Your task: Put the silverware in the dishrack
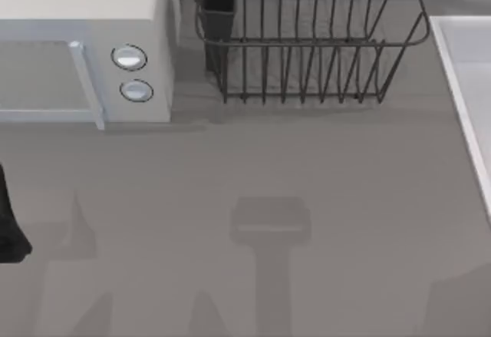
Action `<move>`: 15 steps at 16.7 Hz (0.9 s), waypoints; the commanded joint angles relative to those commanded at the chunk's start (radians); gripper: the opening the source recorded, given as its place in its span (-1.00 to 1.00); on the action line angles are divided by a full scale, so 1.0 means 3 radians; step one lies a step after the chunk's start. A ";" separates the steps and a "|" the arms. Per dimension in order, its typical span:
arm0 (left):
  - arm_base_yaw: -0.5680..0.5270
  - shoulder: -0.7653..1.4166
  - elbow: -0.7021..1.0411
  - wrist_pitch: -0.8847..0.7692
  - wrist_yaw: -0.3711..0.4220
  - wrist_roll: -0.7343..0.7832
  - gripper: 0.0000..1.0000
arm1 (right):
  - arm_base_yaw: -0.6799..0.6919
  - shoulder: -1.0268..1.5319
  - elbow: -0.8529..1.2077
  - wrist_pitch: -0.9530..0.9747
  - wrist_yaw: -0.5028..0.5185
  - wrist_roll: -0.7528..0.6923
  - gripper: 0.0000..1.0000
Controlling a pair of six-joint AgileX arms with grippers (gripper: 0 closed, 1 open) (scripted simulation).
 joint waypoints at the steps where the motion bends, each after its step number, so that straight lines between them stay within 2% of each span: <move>1: 0.0000 0.0000 0.0000 0.0000 0.0000 0.0000 1.00 | -0.0033 0.0096 0.0065 -0.0072 -0.0007 -0.0061 1.00; 9: 0.0000 0.0000 0.0000 0.0000 0.0000 0.0000 1.00 | -0.0048 0.0197 0.0079 -0.0076 -0.0012 -0.0108 1.00; 15: 0.0000 0.0000 0.0000 0.0000 0.0000 0.0000 1.00 | -0.0046 0.0611 -0.0381 0.0825 -0.0015 -0.0091 1.00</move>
